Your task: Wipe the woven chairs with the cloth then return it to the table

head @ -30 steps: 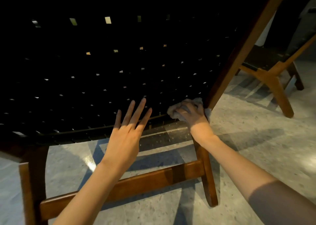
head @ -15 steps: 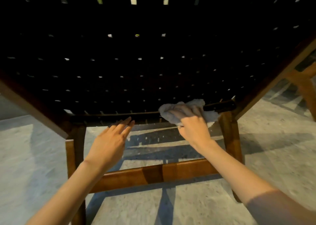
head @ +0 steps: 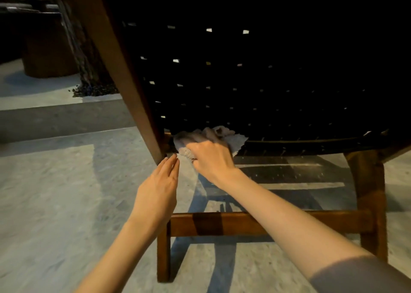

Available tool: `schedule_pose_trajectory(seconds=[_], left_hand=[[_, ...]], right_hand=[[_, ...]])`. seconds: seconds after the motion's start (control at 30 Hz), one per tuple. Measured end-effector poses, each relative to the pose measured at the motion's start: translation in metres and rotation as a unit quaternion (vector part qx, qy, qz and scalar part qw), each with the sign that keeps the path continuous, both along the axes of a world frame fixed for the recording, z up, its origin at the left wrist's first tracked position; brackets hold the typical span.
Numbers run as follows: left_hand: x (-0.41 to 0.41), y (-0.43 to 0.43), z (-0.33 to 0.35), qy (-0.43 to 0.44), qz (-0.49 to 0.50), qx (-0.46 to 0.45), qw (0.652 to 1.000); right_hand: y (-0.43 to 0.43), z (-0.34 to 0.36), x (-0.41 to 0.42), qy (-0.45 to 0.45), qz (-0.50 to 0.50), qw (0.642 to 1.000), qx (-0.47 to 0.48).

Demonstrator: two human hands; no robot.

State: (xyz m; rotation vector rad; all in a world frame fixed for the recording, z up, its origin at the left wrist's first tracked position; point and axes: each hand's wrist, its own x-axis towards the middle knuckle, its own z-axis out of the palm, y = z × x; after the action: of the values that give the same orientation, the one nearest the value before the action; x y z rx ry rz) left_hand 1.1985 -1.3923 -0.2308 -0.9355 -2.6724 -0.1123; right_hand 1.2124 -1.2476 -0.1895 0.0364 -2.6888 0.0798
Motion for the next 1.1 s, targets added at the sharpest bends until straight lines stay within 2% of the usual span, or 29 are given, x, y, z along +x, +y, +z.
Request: schedule_pose_trajectory(seconds=[0.1,0.17,0.27,0.4,0.5,0.6,0.73,0.83,0.97,1.03,1.1], left_hand=[[0.001,-0.009,0.005,-0.007,-0.001,0.011,1.0],[0.002,-0.008,0.006,-0.009,-0.005,0.02,1.0],[0.004,0.003,0.009,-0.01,-0.009,0.026,1.0],[0.01,0.033,0.015,0.003,-0.026,0.007,1.0],[0.017,0.063,0.023,0.026,-0.06,-0.001,0.998],[0.028,0.103,0.034,0.048,-0.114,-0.003,0.992],[0.044,0.167,0.045,0.059,-0.169,-0.029,0.983],[0.059,0.217,0.05,0.026,-0.205,-0.051,0.977],[0.077,0.269,0.054,-0.062,-0.194,-0.069,0.977],[0.083,0.281,0.054,-0.114,-0.162,-0.051,0.979],[0.086,0.287,0.053,-0.13,-0.139,-0.025,0.981]], right_hand=[[-0.011,0.002,-0.008,0.004,-0.005,1.0,-0.012],[-0.004,0.001,-0.005,0.013,0.003,0.999,0.036],[0.022,-0.007,0.001,-0.03,-0.019,0.994,0.106],[0.067,-0.013,0.026,-0.061,-0.042,0.992,0.106],[0.104,-0.009,0.063,0.017,-0.064,0.991,0.12],[0.148,-0.006,0.1,0.014,-0.098,0.991,0.091],[0.213,-0.007,0.147,0.028,-0.194,0.974,0.113],[0.257,-0.005,0.171,0.026,-0.267,0.958,0.105],[0.292,0.001,0.181,-0.065,-0.326,0.942,0.054],[0.291,0.01,0.188,-0.049,-0.327,0.942,0.062],[0.285,0.025,0.204,0.01,-0.312,0.945,0.092]])
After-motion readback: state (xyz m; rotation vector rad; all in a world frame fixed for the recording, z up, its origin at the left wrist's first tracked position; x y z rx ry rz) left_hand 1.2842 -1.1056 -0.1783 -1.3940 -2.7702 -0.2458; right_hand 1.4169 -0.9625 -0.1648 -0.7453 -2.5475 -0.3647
